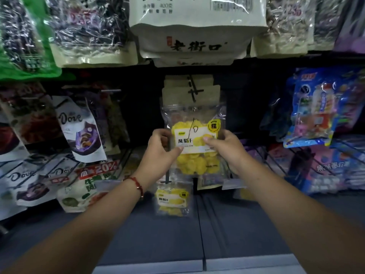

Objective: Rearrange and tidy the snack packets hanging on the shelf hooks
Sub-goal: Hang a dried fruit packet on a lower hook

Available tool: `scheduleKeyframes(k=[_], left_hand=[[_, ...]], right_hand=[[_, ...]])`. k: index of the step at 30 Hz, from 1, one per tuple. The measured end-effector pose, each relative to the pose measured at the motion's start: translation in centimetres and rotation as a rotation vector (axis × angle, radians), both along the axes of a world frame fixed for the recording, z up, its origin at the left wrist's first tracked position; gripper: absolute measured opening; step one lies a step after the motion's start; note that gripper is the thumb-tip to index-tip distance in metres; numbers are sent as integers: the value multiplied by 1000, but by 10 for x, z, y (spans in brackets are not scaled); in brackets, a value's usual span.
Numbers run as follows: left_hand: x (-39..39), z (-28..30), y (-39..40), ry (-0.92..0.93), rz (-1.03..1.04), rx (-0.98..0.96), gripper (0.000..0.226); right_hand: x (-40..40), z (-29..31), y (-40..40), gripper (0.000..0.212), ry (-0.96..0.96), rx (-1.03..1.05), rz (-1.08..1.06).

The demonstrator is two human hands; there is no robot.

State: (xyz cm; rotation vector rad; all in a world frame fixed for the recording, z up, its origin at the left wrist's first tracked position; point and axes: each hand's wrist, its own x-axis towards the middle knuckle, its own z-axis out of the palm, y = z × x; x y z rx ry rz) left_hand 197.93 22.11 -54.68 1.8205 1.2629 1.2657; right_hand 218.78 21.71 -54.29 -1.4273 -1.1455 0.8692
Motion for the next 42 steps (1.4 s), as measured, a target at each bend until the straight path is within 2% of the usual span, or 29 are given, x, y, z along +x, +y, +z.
scheduleKeyframes(k=[2,5,7,11,14,19,21,22,24,26,30,34,36,40,42], left_hand=[[-4,6,-14,-74,2,-19,48],[-11,8,-37,-137,-19,-26,61],[-14,7,-49,-142,-32,24,63],[-23,10,-69,-94,-59,111,38],[-34,4,-85,-113,-84,46,24],[-45,-23,-105,-203,-144,-97,24],[-46,-37,-112,-217,-144,-159,23],[-47,-44,-115,-221,-143,-191,22],[-50,-53,-118,-252,-138,-258,23],[-58,-56,-118,-291,-109,-310,27],[-82,-58,-109,-338,21,-325,20],[-110,-61,-112,-389,157,-335,17],[-123,-64,-118,-412,193,-351,18],[-143,-70,-128,-432,262,-336,19],[-150,-69,-129,-446,280,-323,18]], right_hand=[[1,-2,-13,71,56,-9,61],[4,-8,-34,31,114,61,127],[4,-10,-46,22,125,127,139],[-6,-1,-71,23,114,209,179],[-13,3,-94,24,95,225,219],[-22,-25,-122,23,47,150,219],[-26,-41,-129,20,82,109,198],[-29,-49,-131,22,110,78,198],[-37,-65,-131,38,146,8,213],[-50,-77,-126,43,168,-64,245],[-84,-87,-109,24,195,-117,310],[-119,-88,-98,20,230,-121,363],[-133,-86,-93,23,252,-114,386],[-161,-81,-86,50,203,-100,420],[-172,-77,-83,42,169,-75,419]])
